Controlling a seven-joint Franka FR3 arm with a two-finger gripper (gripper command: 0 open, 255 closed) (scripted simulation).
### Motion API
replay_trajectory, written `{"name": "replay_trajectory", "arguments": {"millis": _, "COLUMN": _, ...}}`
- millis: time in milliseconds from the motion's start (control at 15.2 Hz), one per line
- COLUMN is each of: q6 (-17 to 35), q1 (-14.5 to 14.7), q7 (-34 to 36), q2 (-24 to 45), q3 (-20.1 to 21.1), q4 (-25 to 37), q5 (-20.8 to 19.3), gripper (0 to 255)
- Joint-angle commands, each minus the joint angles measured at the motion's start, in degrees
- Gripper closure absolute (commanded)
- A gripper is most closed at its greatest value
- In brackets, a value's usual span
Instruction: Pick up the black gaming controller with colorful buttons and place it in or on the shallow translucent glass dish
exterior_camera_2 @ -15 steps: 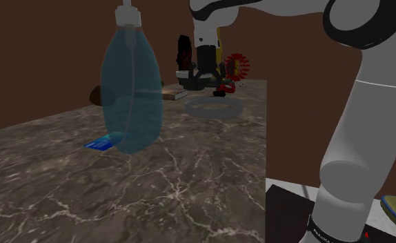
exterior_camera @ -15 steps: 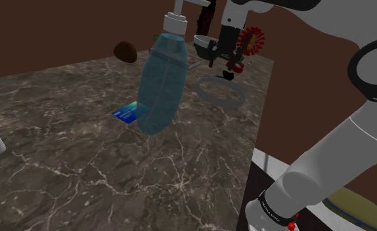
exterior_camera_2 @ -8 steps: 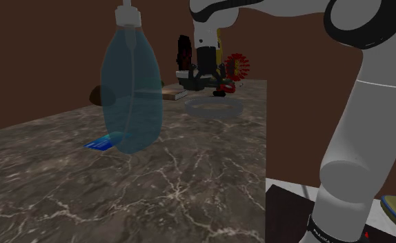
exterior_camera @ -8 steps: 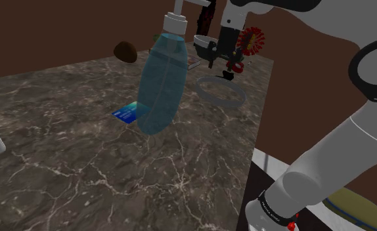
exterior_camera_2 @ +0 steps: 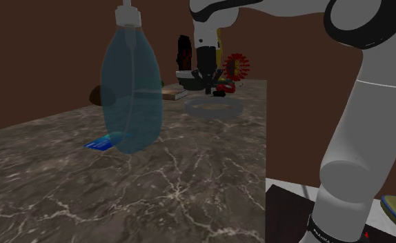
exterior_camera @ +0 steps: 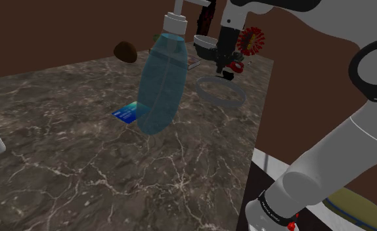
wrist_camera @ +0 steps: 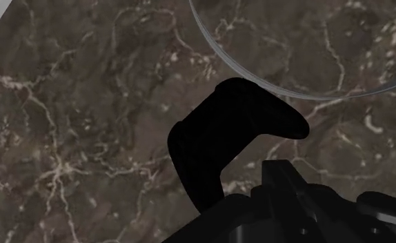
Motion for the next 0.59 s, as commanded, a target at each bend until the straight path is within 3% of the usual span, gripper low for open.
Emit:
{"name": "replay_trajectory", "arguments": {"millis": 0, "q6": 0.0, "q1": 0.0, "q7": 0.0, "q2": 0.0, "q3": 0.0, "q4": 0.0, "q5": 0.0, "gripper": 255}}
{"name": "replay_trajectory", "arguments": {"millis": 66, "q6": 0.0, "q1": 0.0, "q7": 0.0, "q2": 0.0, "q3": 0.0, "q4": 0.0, "q5": 0.0, "gripper": 255}}
{"name": "replay_trajectory", "arguments": {"millis": 132, "q6": 0.0, "q1": 0.0, "q7": 0.0, "q2": 0.0, "q3": 0.0, "q4": 0.0, "q5": 0.0, "gripper": 0}}
{"name": "replay_trajectory", "arguments": {"millis": 330, "q6": -15.2, "q1": -0.3, "q7": 34.6, "q2": 5.5, "q3": 1.4, "q4": 10.3, "q5": 0.9, "gripper": 0}}
{"name": "replay_trajectory", "arguments": {"millis": 528, "q6": -12.6, "q1": -0.1, "q7": 34.5, "q2": 3.7, "q3": 1.3, "q4": 5.9, "q5": 0.9, "gripper": 0}}
